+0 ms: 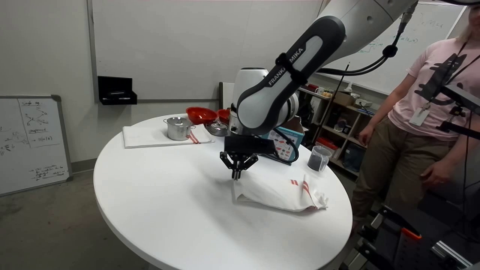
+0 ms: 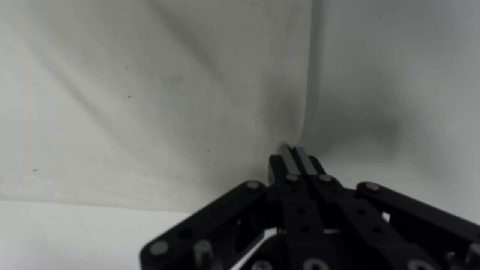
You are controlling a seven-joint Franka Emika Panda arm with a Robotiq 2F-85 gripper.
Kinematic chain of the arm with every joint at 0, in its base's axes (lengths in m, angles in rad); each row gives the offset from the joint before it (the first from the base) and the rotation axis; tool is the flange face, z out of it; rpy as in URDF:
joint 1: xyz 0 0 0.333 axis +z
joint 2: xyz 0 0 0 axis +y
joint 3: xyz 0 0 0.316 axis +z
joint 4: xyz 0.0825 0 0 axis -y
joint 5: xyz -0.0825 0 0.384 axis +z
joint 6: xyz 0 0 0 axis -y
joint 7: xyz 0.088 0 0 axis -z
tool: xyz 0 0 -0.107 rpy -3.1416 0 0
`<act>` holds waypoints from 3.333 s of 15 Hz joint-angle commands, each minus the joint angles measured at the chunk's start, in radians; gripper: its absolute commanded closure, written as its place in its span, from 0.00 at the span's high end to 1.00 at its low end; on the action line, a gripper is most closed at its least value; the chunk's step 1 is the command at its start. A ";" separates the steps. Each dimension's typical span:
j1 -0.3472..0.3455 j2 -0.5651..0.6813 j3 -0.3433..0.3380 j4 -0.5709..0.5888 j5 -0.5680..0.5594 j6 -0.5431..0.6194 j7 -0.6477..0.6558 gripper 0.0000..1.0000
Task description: Fold the towel
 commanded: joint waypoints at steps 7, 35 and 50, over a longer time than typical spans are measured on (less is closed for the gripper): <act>0.012 -0.126 0.014 -0.112 0.019 0.030 -0.097 0.02; 0.063 -0.688 0.114 -0.286 -0.255 -0.201 0.066 0.01; 0.125 -0.463 0.182 -0.111 -0.551 -0.513 0.238 0.01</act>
